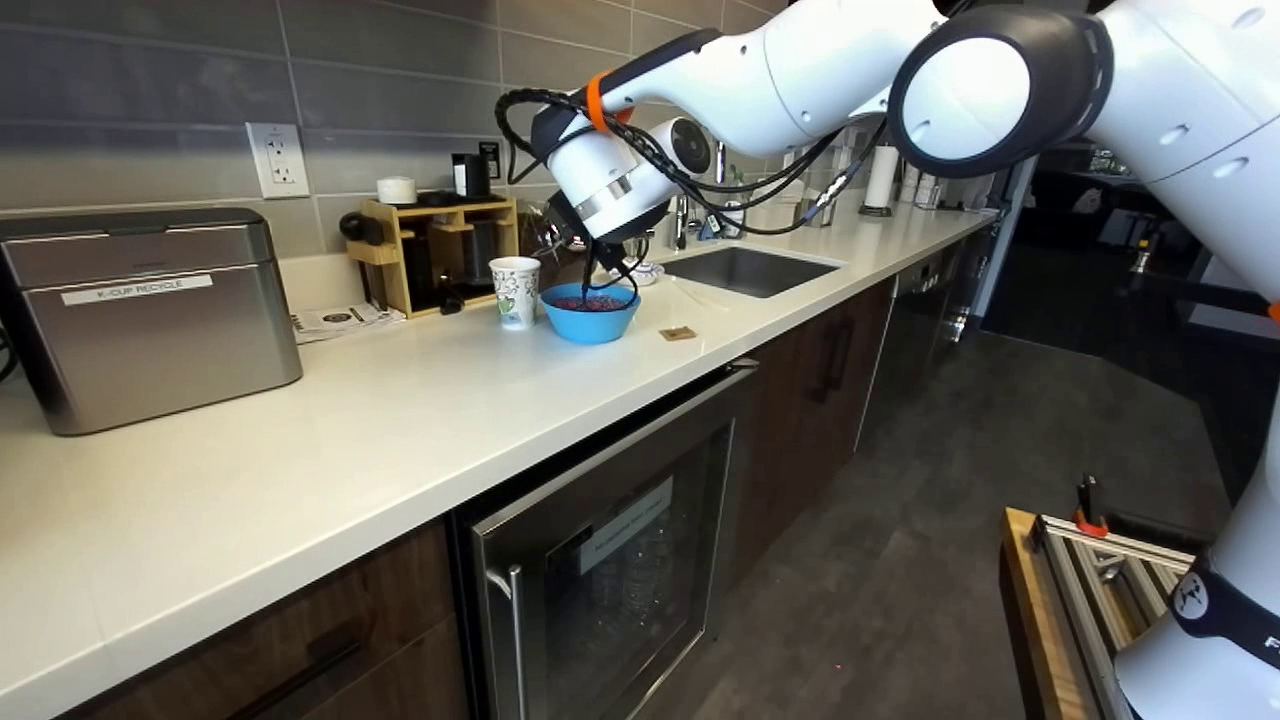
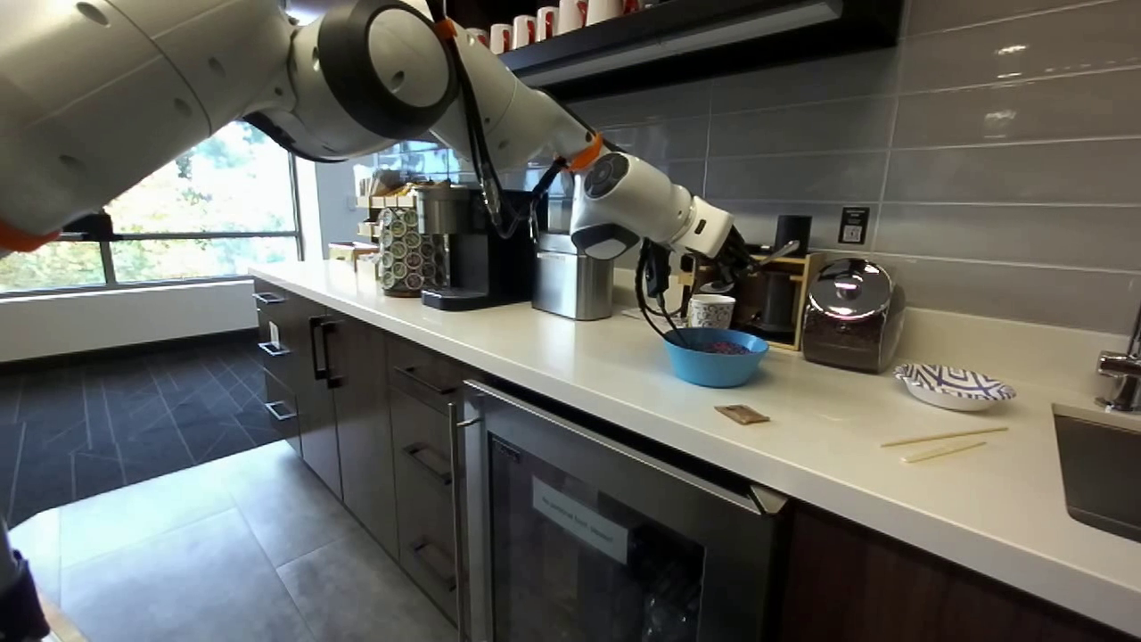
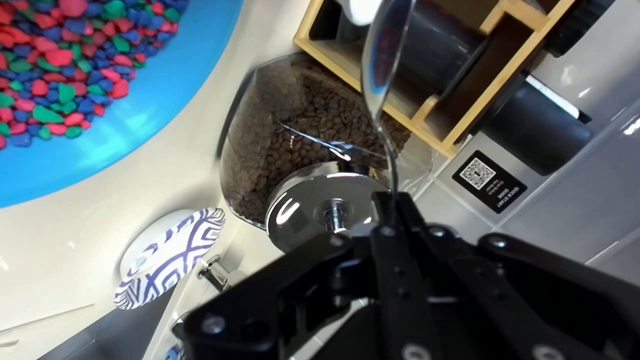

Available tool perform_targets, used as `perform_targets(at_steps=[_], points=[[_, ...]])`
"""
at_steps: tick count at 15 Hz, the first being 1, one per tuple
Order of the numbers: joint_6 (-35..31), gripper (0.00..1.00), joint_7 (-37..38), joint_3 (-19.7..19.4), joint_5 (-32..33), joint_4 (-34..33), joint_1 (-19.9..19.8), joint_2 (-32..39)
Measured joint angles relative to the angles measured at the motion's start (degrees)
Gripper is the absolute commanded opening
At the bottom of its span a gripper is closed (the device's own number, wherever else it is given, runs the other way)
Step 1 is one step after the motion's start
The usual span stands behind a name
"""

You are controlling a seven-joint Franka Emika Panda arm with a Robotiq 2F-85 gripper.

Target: Put some of the contents of the blue bowl into the paper cup using the silver spoon

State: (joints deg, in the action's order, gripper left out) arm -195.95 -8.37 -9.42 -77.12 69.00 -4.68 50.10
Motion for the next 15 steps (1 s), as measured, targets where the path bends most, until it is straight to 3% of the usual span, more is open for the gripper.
perform_targets(at_steps=[6, 15], points=[[2.8, 0.0, 0.4, -4.4, -0.1, 1.1, 2.5, 0.0], [2.8, 0.0, 0.6, -5.1, -0.1, 1.6, 3.0, 0.0]])
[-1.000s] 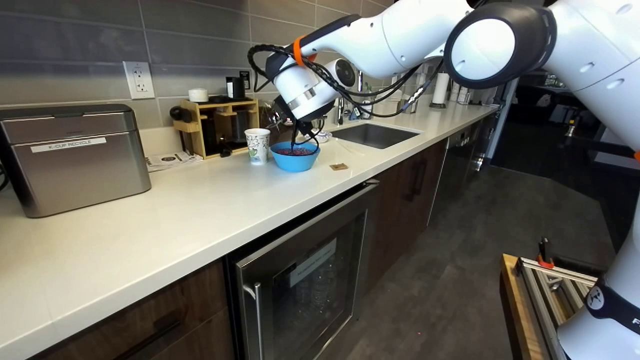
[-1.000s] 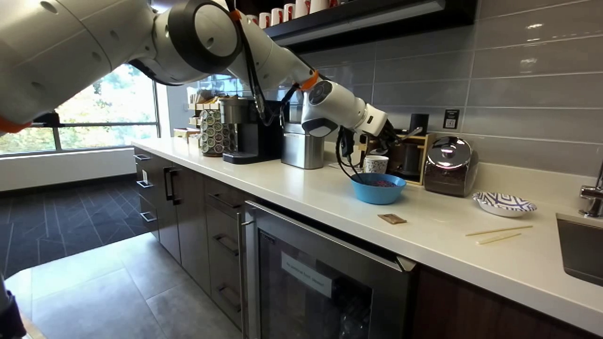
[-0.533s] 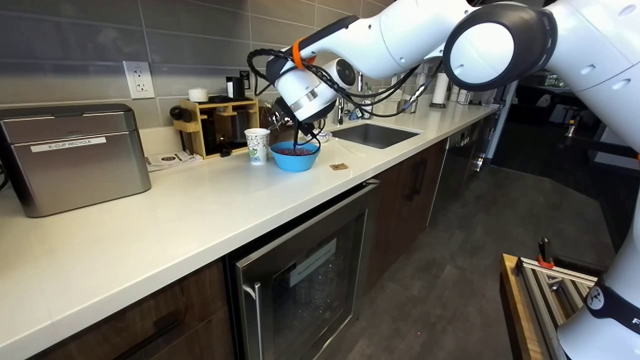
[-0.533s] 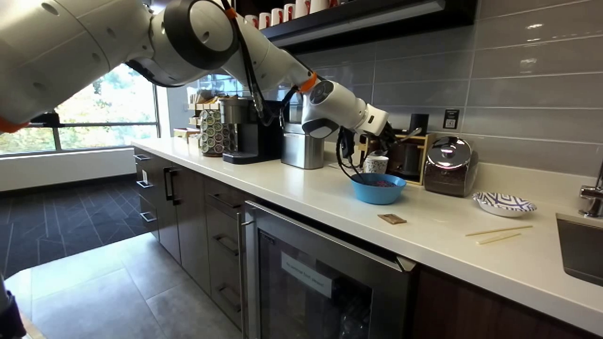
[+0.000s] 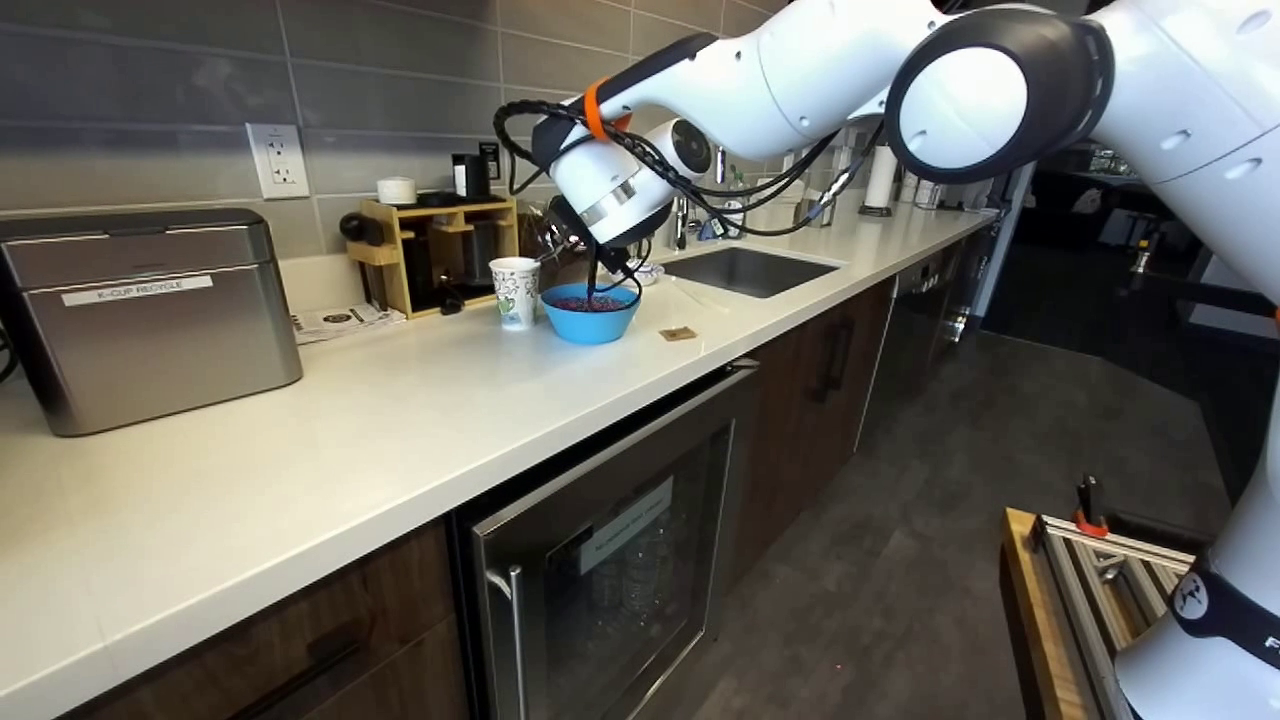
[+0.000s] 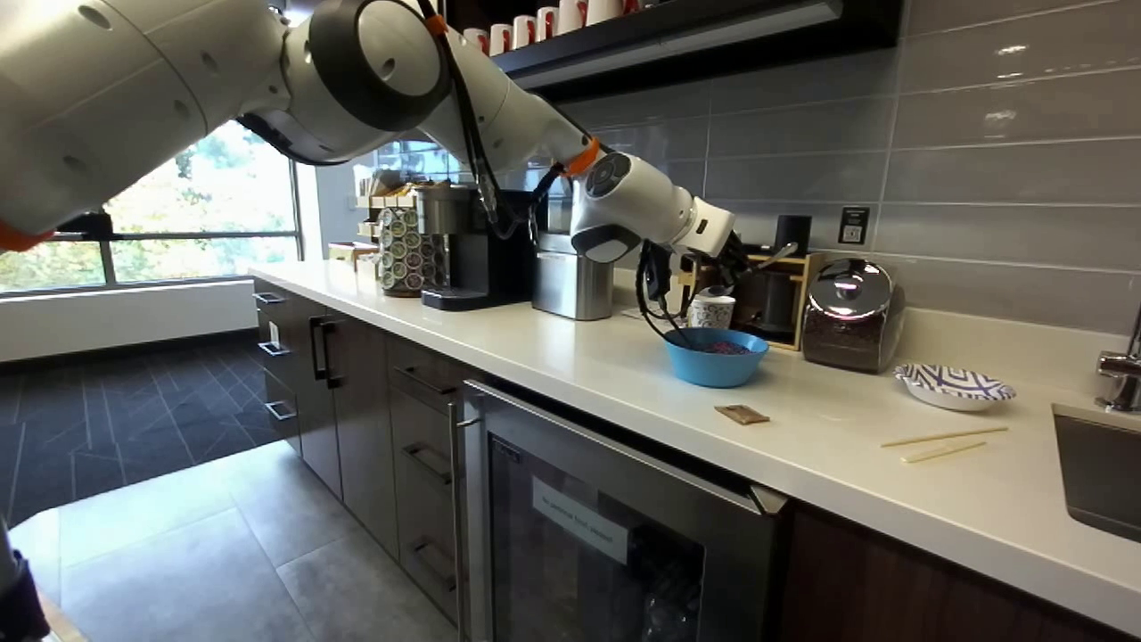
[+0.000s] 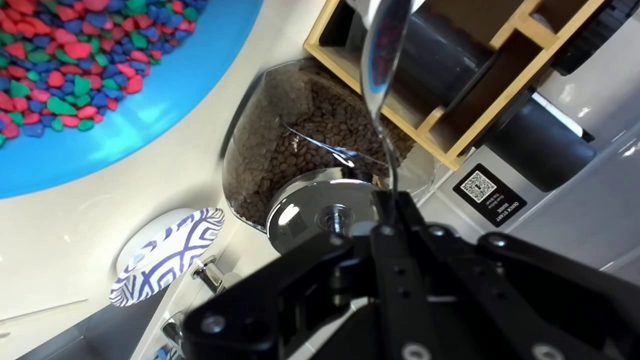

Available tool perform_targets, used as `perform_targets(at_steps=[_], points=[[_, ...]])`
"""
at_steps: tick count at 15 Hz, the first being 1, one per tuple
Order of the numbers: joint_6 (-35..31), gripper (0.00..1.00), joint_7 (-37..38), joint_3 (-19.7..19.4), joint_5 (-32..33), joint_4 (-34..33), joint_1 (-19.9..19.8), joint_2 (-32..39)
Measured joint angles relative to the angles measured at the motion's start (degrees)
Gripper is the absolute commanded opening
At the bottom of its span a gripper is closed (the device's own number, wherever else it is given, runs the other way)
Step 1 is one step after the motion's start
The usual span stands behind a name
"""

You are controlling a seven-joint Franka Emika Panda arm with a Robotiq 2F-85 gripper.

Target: Put some of the contents of the blue bowl into the paper cup using the silver spoon

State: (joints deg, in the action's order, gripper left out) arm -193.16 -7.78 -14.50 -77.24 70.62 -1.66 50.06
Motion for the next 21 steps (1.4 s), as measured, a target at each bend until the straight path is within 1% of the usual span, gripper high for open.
perform_targets(at_steps=[13, 15, 21], points=[[0.0, 0.0, 0.0, 0.0, 0.0, 0.0, 0.0, 0.0], [-0.3, 0.0, 2.0, 1.1, 3.8, 0.1, -0.8, 0.0], [-0.4, 0.0, 2.3, 0.9, 4.3, -0.2, -0.2, 0.0]])
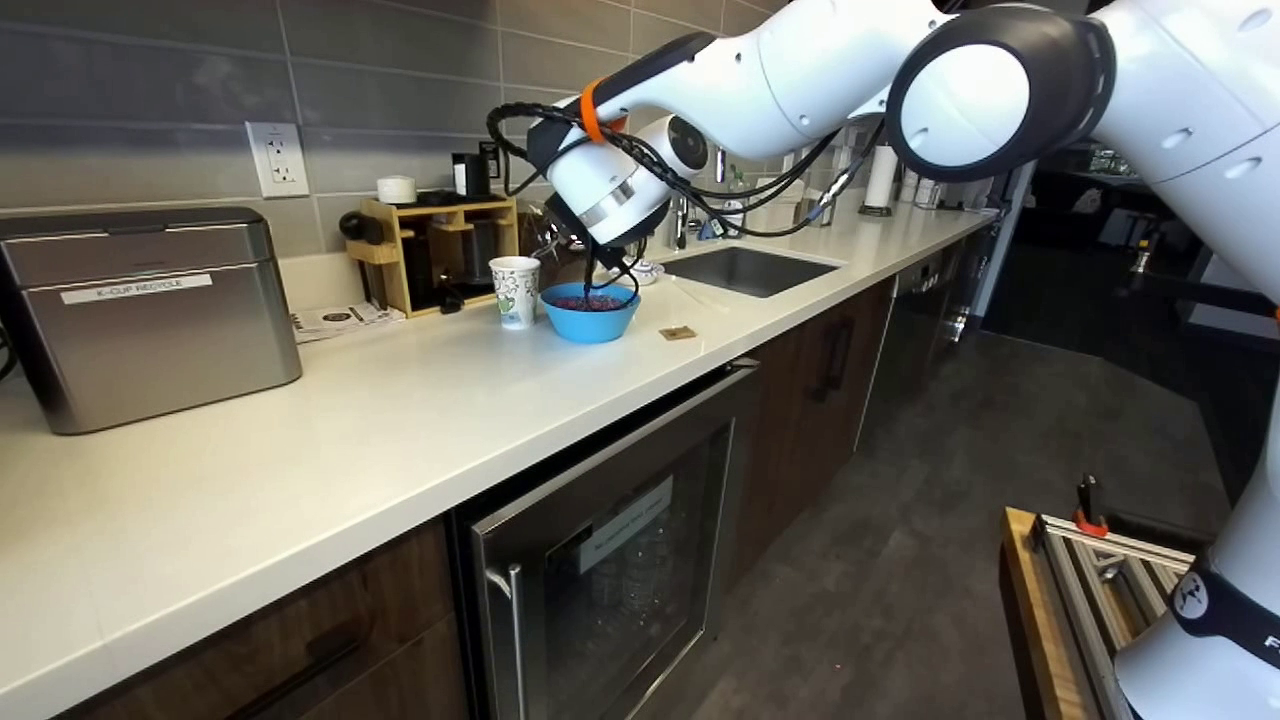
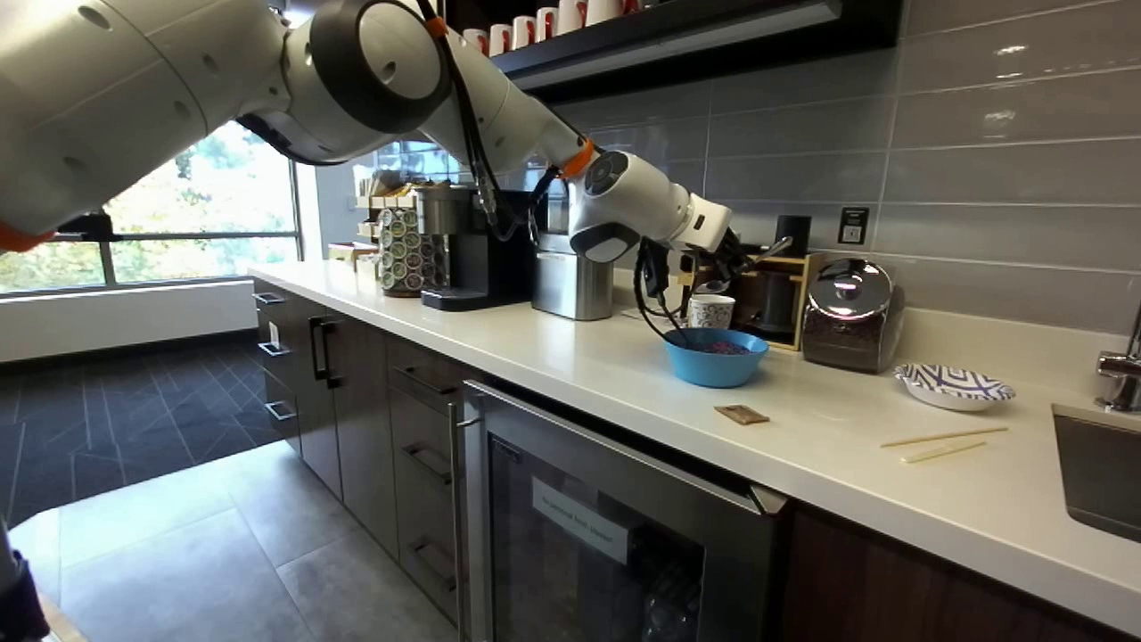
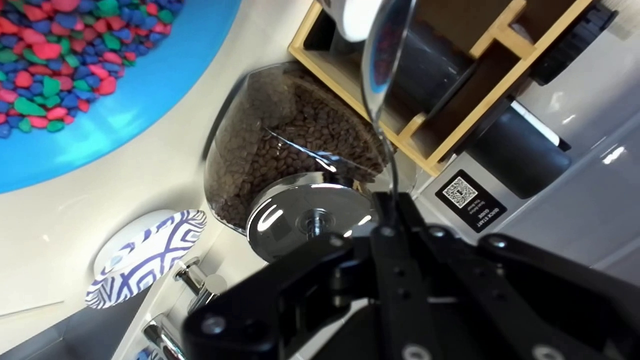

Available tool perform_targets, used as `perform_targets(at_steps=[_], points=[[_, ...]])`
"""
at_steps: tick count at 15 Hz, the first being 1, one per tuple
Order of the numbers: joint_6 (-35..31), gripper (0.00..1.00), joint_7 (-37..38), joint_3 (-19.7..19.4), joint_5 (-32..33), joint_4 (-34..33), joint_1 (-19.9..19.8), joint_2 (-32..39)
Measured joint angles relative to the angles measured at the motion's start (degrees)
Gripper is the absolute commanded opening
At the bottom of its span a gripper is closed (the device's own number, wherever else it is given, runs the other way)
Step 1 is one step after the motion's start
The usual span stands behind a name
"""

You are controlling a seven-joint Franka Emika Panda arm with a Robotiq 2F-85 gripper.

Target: Put some of the contents of the blue bowl into the paper cup using the silver spoon

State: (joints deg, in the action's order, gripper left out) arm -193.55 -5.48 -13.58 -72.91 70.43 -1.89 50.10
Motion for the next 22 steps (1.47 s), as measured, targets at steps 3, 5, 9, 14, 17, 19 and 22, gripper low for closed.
perform_targets(at_steps=[3, 5, 9, 14, 17, 19, 22], points=[[0.0, 0.0, -0.2, -0.2, 0.1, 0.0, 0.6, 0.0], [0.0, 0.0, -0.5, -0.6, 0.3, 0.0, 1.1, 0.1], [-0.3, 0.0, -1.1, -1.9, 1.0, 0.0, 2.4, 0.4], [-0.6, 0.0, -2.1, -4.5, 1.7, -0.1, 4.1, 1.2], [-0.6, 0.0, -2.2, -6.4, 2.0, -0.4, 5.2, 1.9], [-0.6, 0.0, -2.2, -7.9, 2.0, -0.9, 5.9, 2.5], [-0.6, 0.0, -2.2, -10.0, 2.1, -1.5, 6.9, 3.4]])
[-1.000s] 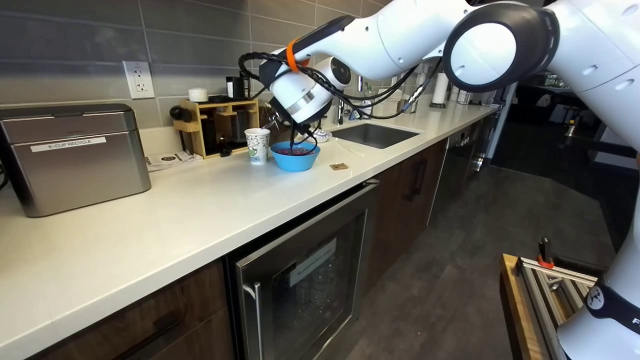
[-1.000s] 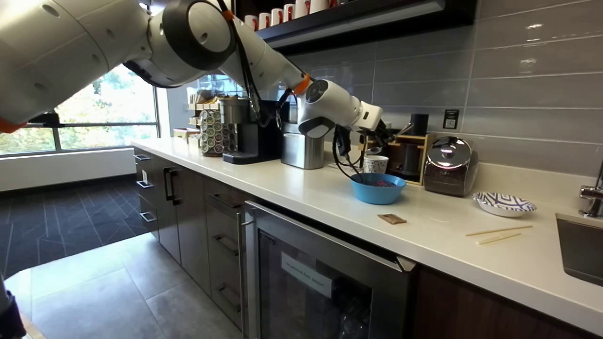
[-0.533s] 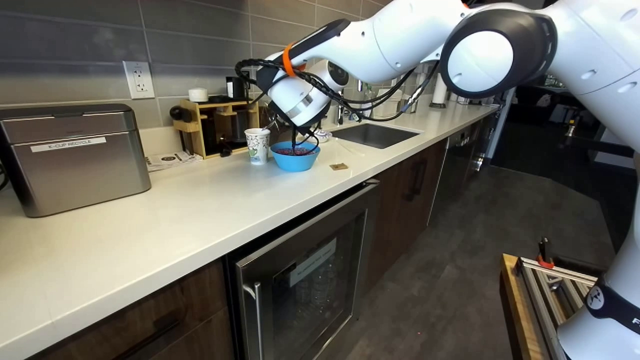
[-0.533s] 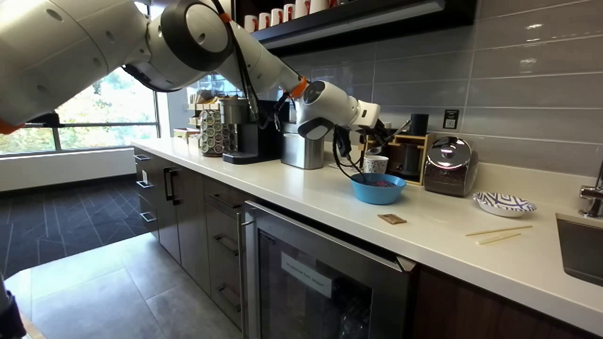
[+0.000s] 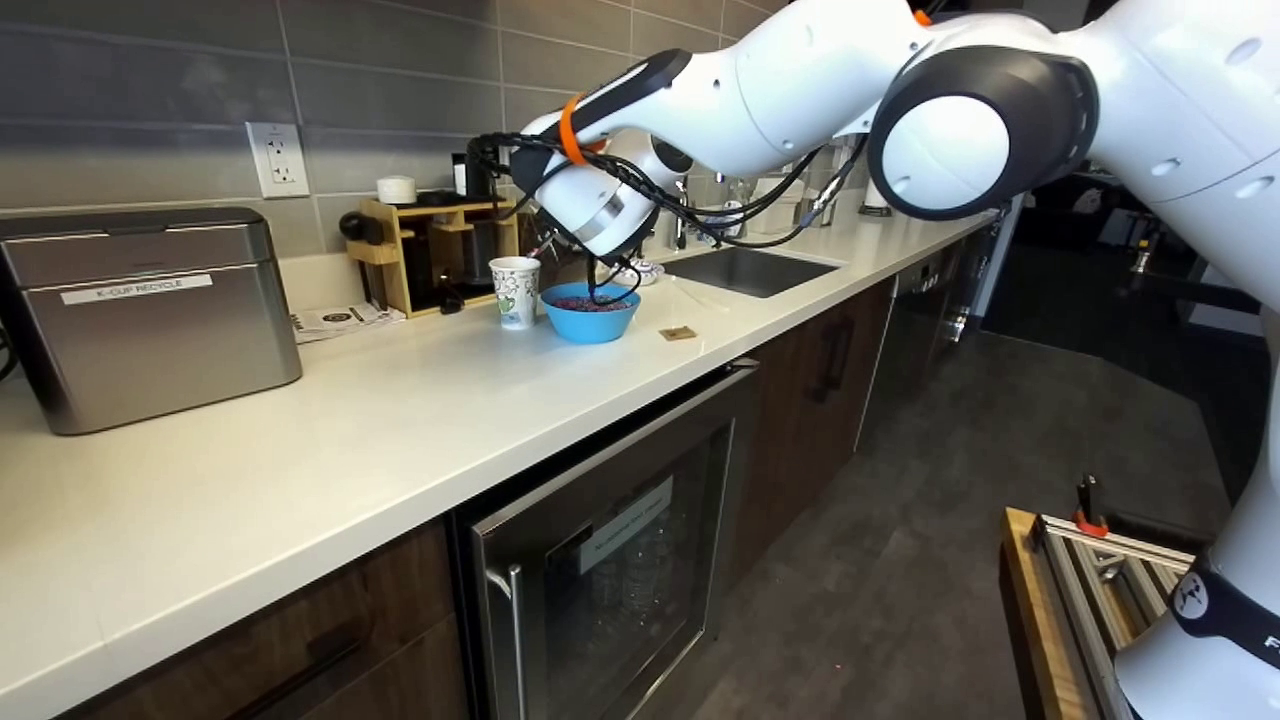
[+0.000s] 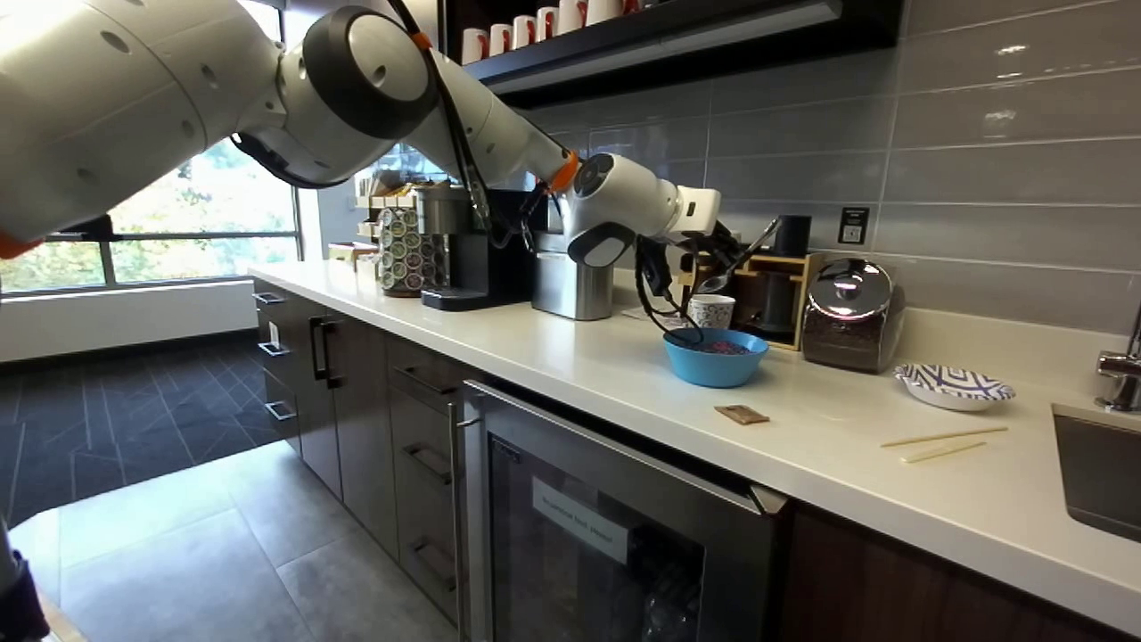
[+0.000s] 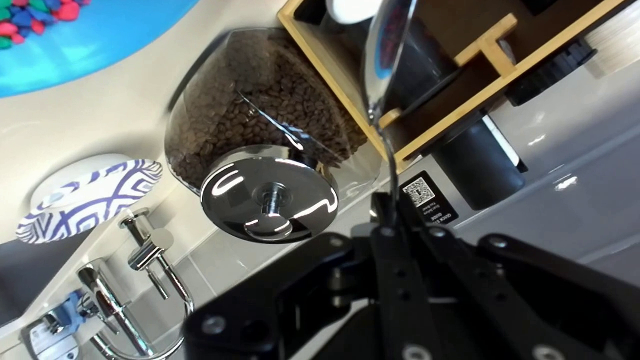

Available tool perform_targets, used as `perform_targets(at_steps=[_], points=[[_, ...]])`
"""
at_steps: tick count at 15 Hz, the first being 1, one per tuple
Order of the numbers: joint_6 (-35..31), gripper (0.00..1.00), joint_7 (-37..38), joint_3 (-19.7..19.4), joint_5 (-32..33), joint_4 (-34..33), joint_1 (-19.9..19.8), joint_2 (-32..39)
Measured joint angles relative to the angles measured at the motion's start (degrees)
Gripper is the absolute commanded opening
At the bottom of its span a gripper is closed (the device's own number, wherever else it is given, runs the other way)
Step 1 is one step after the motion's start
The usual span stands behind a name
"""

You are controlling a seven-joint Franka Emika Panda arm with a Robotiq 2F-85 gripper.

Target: Put some of the contents of the blue bowl into the paper cup using the silver spoon

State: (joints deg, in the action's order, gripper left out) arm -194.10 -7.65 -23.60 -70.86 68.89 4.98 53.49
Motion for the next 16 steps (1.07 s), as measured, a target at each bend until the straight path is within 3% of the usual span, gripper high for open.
perform_targets(at_steps=[16], points=[[1.3, 0.0, 0.0, -12.9, 0.2, -2.0, 7.7, 5.9]])
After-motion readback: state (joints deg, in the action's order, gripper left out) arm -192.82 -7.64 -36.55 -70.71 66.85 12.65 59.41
